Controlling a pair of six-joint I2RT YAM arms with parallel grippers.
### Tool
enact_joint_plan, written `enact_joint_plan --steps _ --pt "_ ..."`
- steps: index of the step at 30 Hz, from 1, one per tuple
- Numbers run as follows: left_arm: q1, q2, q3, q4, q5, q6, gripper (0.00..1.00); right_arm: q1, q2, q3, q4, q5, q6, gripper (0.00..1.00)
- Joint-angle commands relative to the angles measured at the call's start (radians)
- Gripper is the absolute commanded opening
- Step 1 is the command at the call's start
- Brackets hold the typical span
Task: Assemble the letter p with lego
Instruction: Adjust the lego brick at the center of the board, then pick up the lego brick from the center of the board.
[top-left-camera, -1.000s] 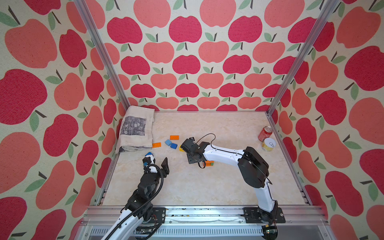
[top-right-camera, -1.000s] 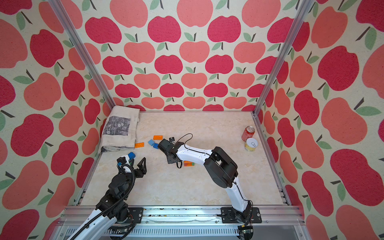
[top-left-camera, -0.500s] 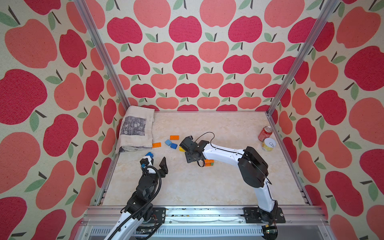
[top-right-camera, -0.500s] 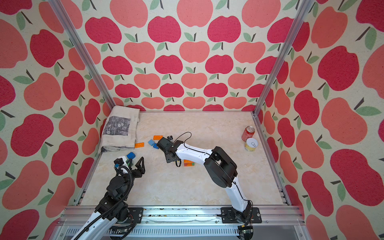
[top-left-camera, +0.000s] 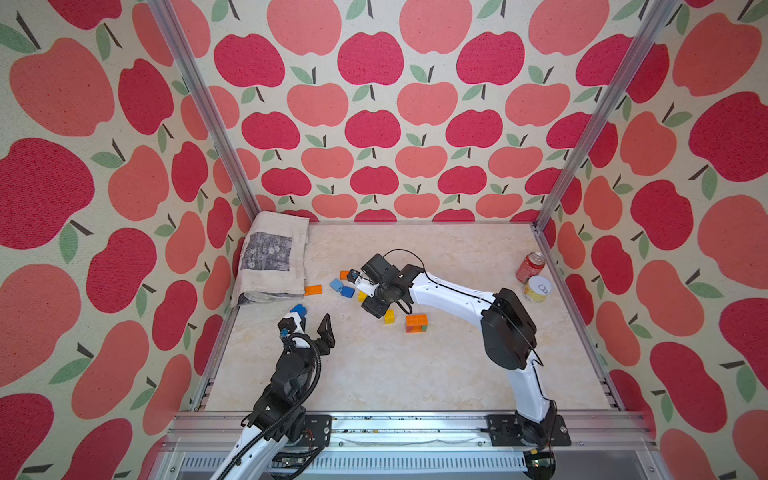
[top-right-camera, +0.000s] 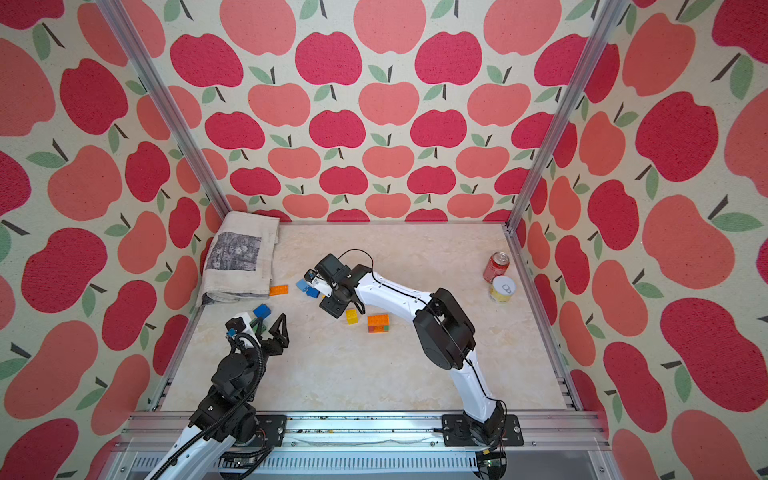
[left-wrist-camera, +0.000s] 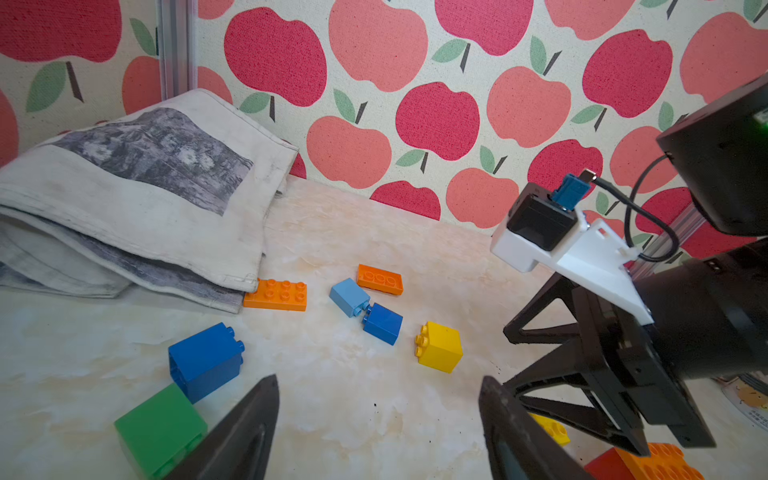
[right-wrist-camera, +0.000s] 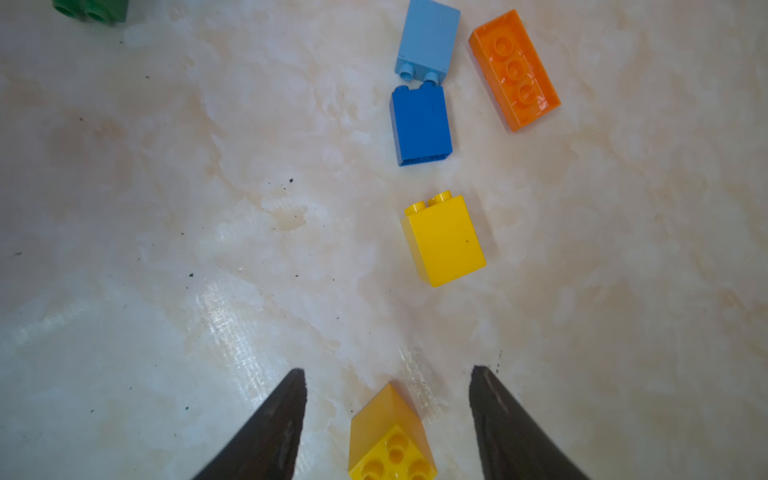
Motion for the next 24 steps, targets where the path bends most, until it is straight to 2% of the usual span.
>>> enact_joint_plan --steps 1,6,12,18,24 --pt "0.007 -0.020 -0.020 -0.023 -0.016 -0.003 0.78 -0.043 0.061 0.077 -0.044 -0.099 -0.183 0.67" --pt "0.011 -0.017 -0.019 -0.020 -0.018 -0.003 0.78 -0.061 0.154 0.193 -0.100 -0.115 -0.255 0.68" --pt "0.014 -0.012 -0.019 -0.020 -0.020 -0.006 0.78 -0.077 0.291 0.375 -0.214 -0.121 -0.277 0.68" --pt "0.021 -0.001 -0.020 -0.017 -0.026 -0.015 0.78 -0.077 0.361 0.452 -0.268 -0.125 -0.296 0.68" --pt "0.029 0.024 -0.021 -0.008 -0.043 -0.029 0.78 -0.078 0.402 0.527 -0.305 -0.138 -0.289 0.59"
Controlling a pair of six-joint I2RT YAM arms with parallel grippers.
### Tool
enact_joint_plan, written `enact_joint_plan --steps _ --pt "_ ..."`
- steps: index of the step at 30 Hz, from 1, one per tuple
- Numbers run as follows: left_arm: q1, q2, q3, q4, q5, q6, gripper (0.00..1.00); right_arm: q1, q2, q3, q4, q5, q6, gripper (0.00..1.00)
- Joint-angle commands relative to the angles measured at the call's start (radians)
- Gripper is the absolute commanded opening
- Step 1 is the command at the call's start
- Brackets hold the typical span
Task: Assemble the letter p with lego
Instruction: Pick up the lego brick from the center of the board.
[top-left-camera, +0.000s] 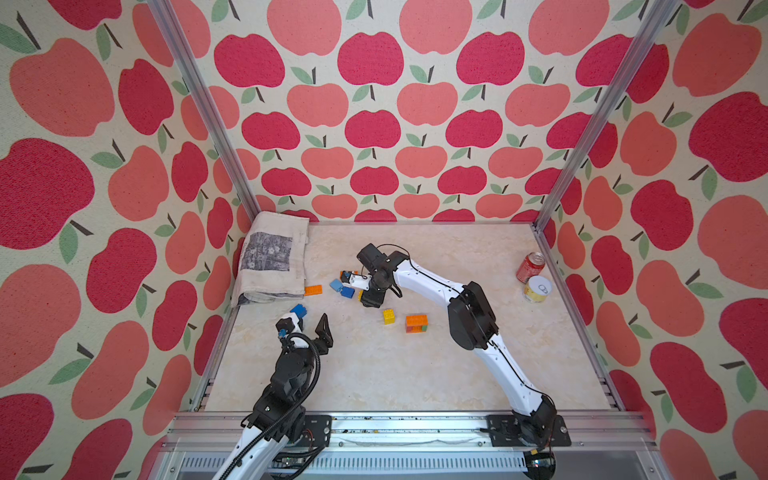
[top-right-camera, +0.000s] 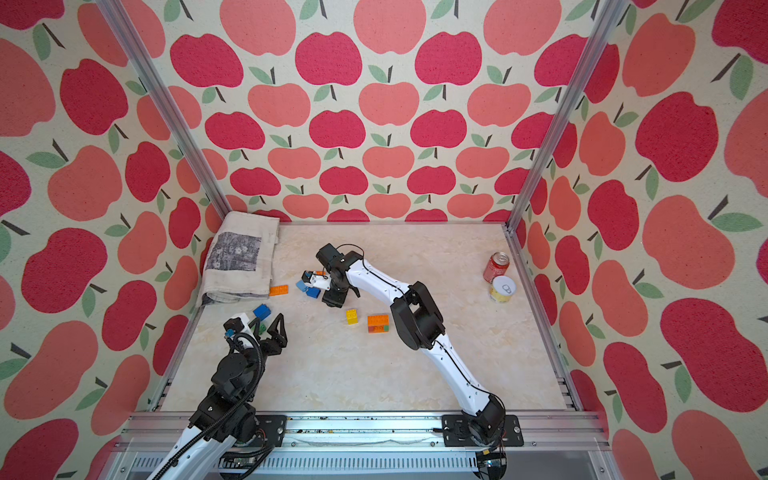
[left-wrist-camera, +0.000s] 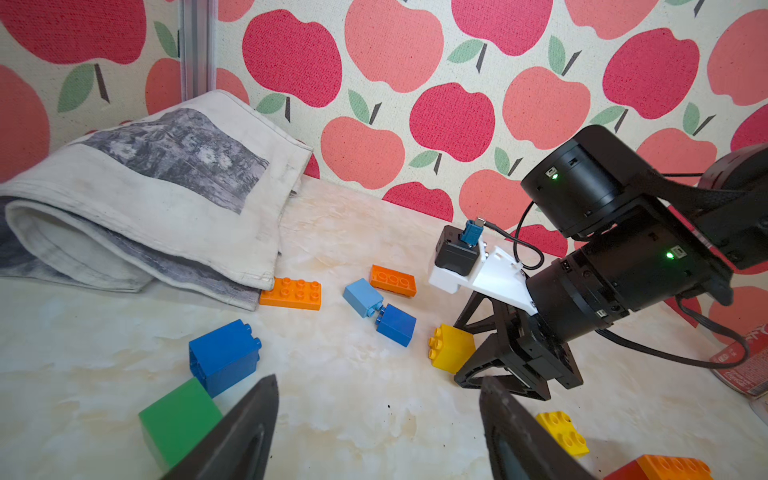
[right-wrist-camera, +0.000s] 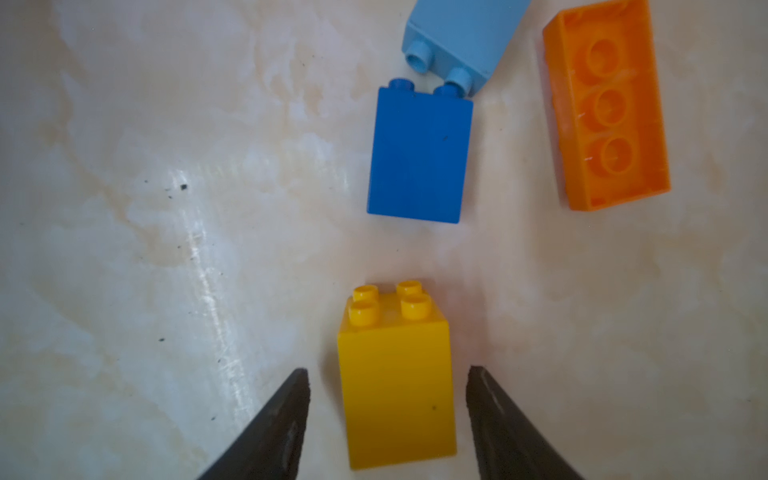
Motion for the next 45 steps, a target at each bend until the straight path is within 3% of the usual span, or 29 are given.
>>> enact_joint_plan --steps 1,8,18,26,31,41,45 --pt "0.010 0.016 -0.020 0.002 -0.029 -0.027 0.78 -0.004 0.017 0.041 -0.052 -0.033 -0.013 0.57" --pt "0.013 -0.021 -0.015 -0.079 -0.062 -0.111 0.78 -0.002 0.008 0.049 -0.044 -0.062 0.009 0.35" --pt "0.020 -0.053 -0.013 -0.169 -0.025 -0.225 0.78 0.003 -0.092 -0.064 0.071 -0.098 0.068 0.22" --pt "0.061 -0.030 -0.013 -0.103 0.111 -0.232 0.78 0.028 -0.365 -0.463 0.436 -0.115 0.170 0.19" --pt "0.113 0.026 0.003 -0.053 0.271 -0.232 0.78 0.027 -0.526 -0.717 0.631 -0.145 0.227 0.19" --pt "0.128 0.333 0.130 0.088 0.615 -0.280 0.77 0.027 -0.833 -1.196 0.993 -0.194 0.306 0.18" --pt "0.079 0.415 0.171 0.129 0.680 -0.332 0.77 0.029 -0.925 -1.365 1.136 -0.220 0.315 0.18"
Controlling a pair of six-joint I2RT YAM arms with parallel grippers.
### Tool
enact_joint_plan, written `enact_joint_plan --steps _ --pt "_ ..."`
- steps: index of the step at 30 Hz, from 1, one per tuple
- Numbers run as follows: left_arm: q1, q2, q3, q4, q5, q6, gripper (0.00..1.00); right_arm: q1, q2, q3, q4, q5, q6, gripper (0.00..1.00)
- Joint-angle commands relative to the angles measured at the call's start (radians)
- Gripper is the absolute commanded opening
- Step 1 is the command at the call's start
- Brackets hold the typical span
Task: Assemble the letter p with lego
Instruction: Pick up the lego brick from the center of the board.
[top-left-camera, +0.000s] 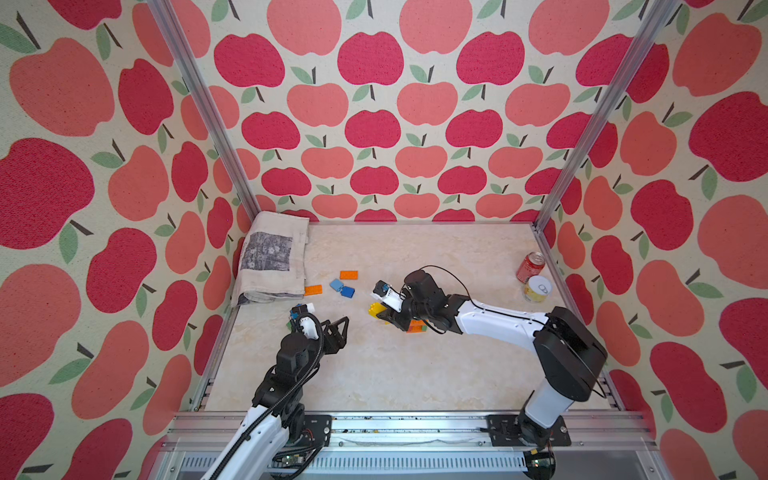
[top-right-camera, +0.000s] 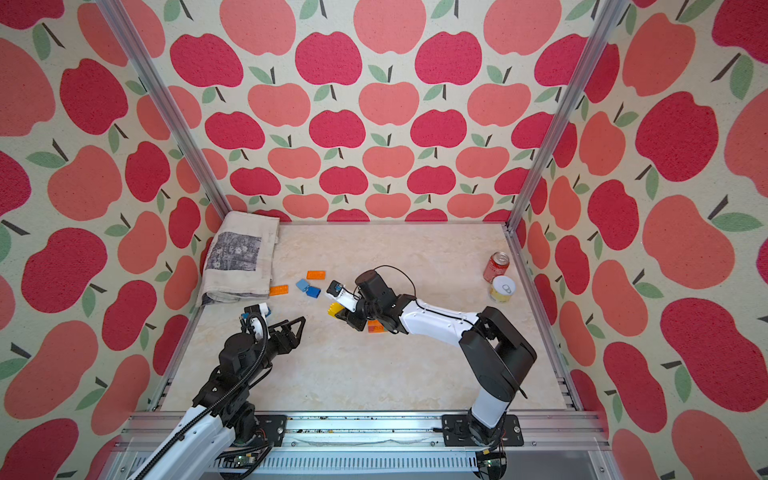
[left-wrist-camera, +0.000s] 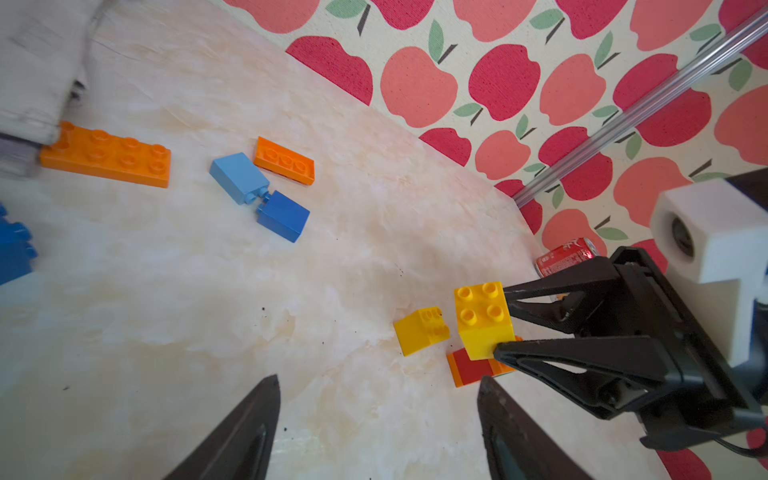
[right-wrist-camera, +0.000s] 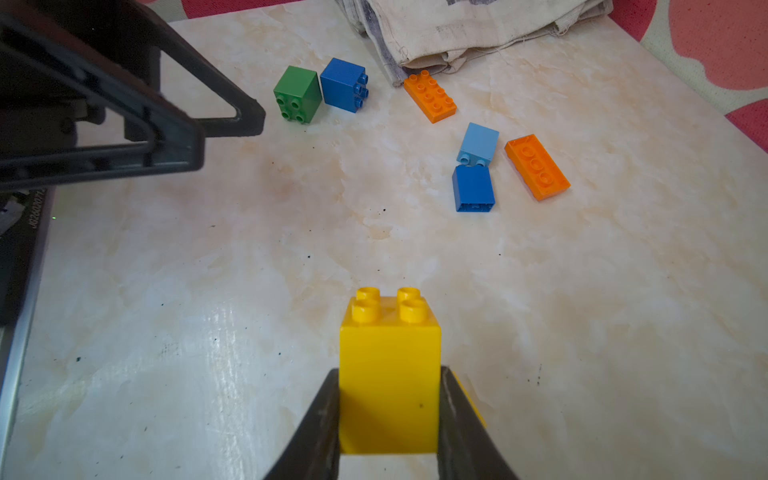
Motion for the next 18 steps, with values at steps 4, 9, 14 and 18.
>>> enact_joint_plan --steps 4,9,14,18 --pt "-0.116 0.054 0.139 -0.017 0.070 -0.038 0.77 0.002 -0.100 -0.138 0.260 -0.064 0.088 0.16" --pt "-0.167 0.078 0.258 -0.139 0.041 0.017 0.77 0.016 -0.112 -0.153 0.278 -0.050 0.084 0.17" --pt "-0.159 0.198 0.370 -0.243 0.083 0.065 0.76 0.039 -0.123 -0.195 0.324 -0.077 0.100 0.17" --pt "-0.129 0.318 0.425 -0.265 0.129 0.064 0.72 0.058 -0.138 -0.215 0.347 -0.073 0.092 0.17"
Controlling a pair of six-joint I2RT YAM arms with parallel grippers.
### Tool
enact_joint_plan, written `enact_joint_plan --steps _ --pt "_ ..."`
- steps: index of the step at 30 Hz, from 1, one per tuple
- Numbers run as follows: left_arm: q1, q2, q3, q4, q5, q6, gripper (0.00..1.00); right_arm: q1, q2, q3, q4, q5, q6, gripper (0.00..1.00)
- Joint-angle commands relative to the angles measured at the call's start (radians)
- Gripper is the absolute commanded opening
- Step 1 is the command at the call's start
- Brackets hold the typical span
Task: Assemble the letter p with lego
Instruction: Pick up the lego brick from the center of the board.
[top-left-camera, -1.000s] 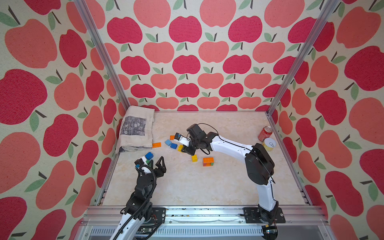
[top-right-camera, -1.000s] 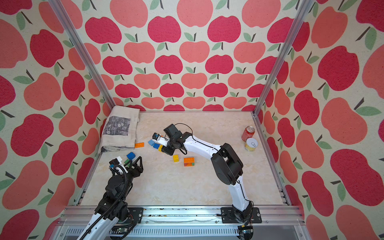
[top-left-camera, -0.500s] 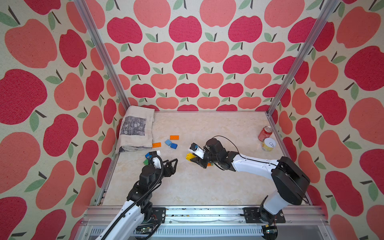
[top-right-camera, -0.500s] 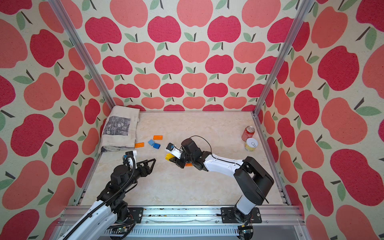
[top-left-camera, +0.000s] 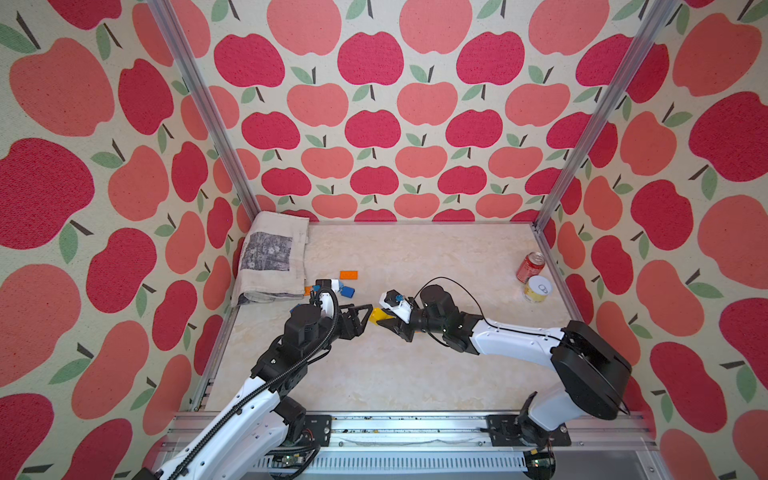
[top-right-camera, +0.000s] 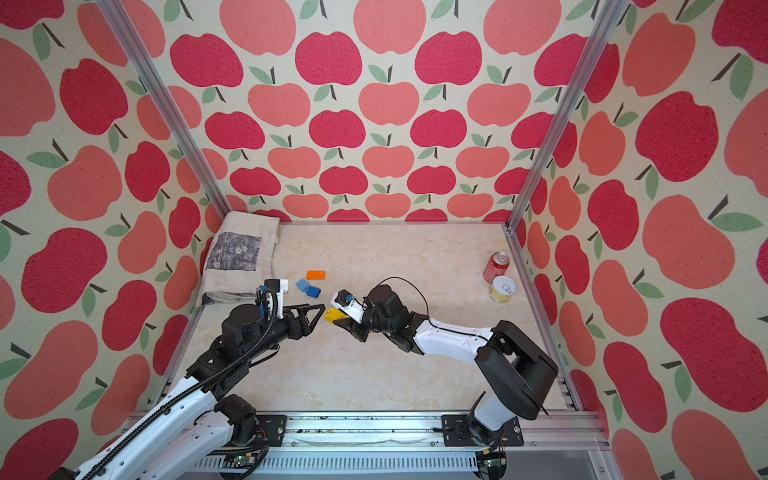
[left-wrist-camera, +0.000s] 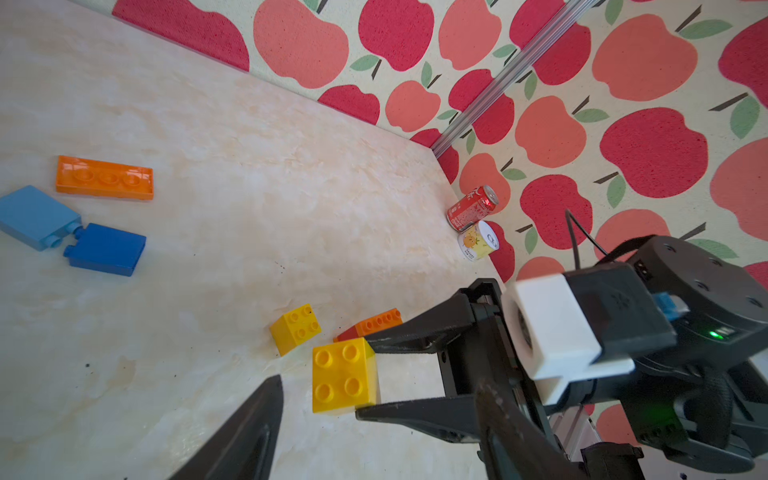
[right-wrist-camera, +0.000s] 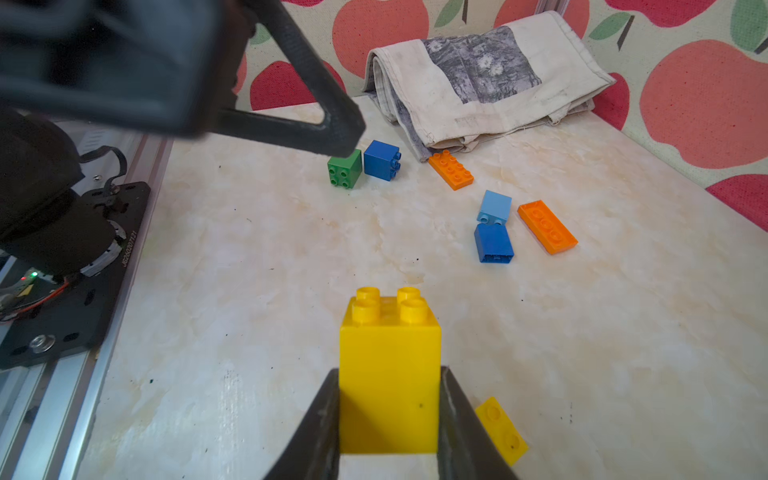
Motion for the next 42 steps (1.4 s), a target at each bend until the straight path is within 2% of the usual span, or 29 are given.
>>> enact_joint_plan --steps 1,15,28,31,33,38,42 --pt "0.027 0.076 0.045 -0.074 0.067 0.024 0.71 0.017 -0.043 -0.021 0.054 -0.018 0.015 0.17" --pt "0.043 0.240 0.122 -0.111 0.250 0.055 0.56 0.049 -0.069 -0.042 0.079 0.040 -0.016 0.17" --pt "0.042 0.249 0.155 -0.159 0.322 0.079 0.25 0.054 -0.070 -0.028 0.051 0.072 -0.020 0.18" --pt "0.042 0.252 0.164 -0.175 0.289 0.082 0.20 0.054 -0.074 0.011 -0.036 0.087 0.001 0.20" --pt "0.043 0.256 0.175 -0.188 0.249 0.081 0.18 0.054 -0.084 0.042 -0.105 0.122 0.034 0.28" --pt "0.016 0.322 0.246 -0.281 0.015 0.047 0.15 0.054 -0.184 0.033 -0.229 0.249 0.154 0.54" --pt "-0.048 0.446 0.320 -0.320 -0.159 -0.008 0.14 0.054 -0.300 -0.006 -0.357 0.396 0.225 0.61"
